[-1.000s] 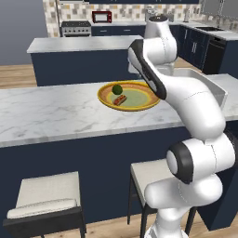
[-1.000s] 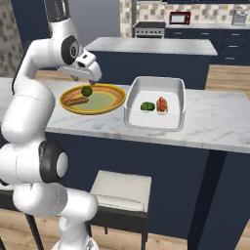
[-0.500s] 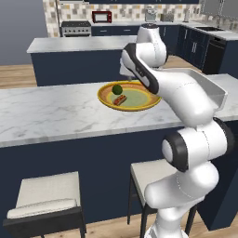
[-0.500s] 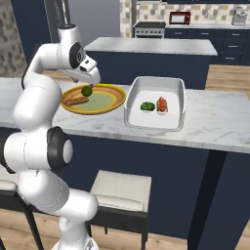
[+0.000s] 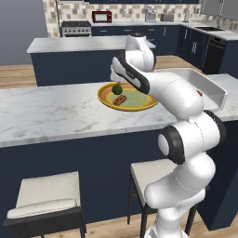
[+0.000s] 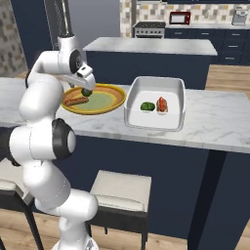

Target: Place one cooked food and one vegetable from the large plate to each tupperware container.

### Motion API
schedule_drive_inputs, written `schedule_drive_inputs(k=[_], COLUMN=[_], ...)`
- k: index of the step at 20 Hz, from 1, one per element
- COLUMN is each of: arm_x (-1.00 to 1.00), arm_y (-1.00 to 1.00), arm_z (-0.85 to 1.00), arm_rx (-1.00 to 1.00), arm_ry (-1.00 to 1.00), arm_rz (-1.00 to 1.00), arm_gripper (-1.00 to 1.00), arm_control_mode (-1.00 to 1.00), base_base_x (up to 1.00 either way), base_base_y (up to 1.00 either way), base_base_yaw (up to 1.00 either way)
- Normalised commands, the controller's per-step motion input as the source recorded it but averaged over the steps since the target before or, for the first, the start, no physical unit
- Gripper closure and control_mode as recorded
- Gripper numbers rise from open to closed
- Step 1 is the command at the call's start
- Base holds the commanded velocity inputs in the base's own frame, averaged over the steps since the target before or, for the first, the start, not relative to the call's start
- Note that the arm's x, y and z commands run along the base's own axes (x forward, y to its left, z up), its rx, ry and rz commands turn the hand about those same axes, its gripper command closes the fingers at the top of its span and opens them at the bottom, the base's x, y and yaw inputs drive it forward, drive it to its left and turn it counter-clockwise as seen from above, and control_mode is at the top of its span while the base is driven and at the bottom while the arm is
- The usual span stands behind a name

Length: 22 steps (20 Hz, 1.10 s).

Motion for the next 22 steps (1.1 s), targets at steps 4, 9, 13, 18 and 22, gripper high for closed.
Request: schedule_drive_inputs(k=[4, 9, 13, 18, 22], arm_x=[0.22, 0.10, 0.26, 0.04, -0.18], arm_y=[0.10, 0.18, 0.32, 0.00, 0.01], arm_z=[-0.25, -0.16, -0.06, -0.27, -0.28], arm_rx=[0.00, 0.00, 0.00, 0.00, 0.00], arm_ry=[0.18, 0.08, 0.03, 0.00, 0.00], arm_rz=[0.00, 0.00, 0.00, 0.00, 0.00], arm_gripper=[-1.00, -1.00, -1.00, -1.00, -1.00], arm_control_mode=[-1.00, -1.00, -1.00, -1.00, -1.00], base_base_x=[0.00, 0.00, 0.00, 0.00, 0.00], base_base_y=[0.00, 0.00, 0.00, 0.00, 0.00], base_base_yaw=[0.00, 0.00, 0.00, 0.00, 0.00])
